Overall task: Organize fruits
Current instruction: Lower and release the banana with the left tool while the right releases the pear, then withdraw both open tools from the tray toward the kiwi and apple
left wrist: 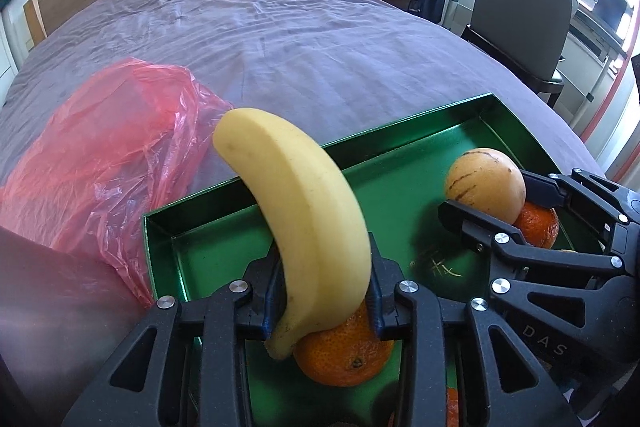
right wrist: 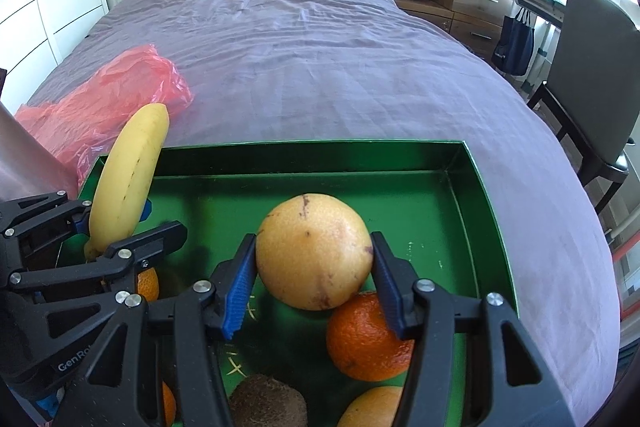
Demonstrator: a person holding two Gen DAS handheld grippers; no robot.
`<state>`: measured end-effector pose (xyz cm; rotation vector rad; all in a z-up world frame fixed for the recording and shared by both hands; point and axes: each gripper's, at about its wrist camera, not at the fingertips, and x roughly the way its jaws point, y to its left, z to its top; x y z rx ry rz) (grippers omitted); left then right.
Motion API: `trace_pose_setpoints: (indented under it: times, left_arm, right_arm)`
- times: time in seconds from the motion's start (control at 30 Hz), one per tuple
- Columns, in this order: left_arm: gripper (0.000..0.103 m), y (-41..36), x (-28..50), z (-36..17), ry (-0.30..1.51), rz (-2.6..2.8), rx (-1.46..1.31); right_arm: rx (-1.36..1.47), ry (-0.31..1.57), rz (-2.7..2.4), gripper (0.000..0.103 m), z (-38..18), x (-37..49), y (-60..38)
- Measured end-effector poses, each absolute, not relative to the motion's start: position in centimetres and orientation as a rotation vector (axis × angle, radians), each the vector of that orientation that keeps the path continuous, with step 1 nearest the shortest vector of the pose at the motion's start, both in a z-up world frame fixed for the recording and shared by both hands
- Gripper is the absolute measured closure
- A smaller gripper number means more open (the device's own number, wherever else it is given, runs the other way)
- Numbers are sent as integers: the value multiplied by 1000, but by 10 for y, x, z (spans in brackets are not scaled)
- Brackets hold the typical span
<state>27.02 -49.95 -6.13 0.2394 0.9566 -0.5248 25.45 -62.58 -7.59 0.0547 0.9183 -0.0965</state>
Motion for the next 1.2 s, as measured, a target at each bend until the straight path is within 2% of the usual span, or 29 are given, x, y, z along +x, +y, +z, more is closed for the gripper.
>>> trace_pose_setpoints:
  times: [0.13,0.2,0.37,0.8,1.2]
  left_arm:
    - [66,-499,267,-60,952,-520,255]
    - [59,-499,264,-58,952,-522,260]
    - [48,-495,254,-48,932,-509,271]
    - [45,-481,213,-6,906,-540,262]
    - [45,-436,138,40,883,-590,234]
  right_arm:
    - [59,917,-102,0,-75,254,-626]
    - [71,915,-106,0,-73,252,-628]
    - [86,923,-120,0,-71,247,-631]
    - [93,869,-147,0,-24,201,-626]
    - [116,833,-138,0,21,132,-597]
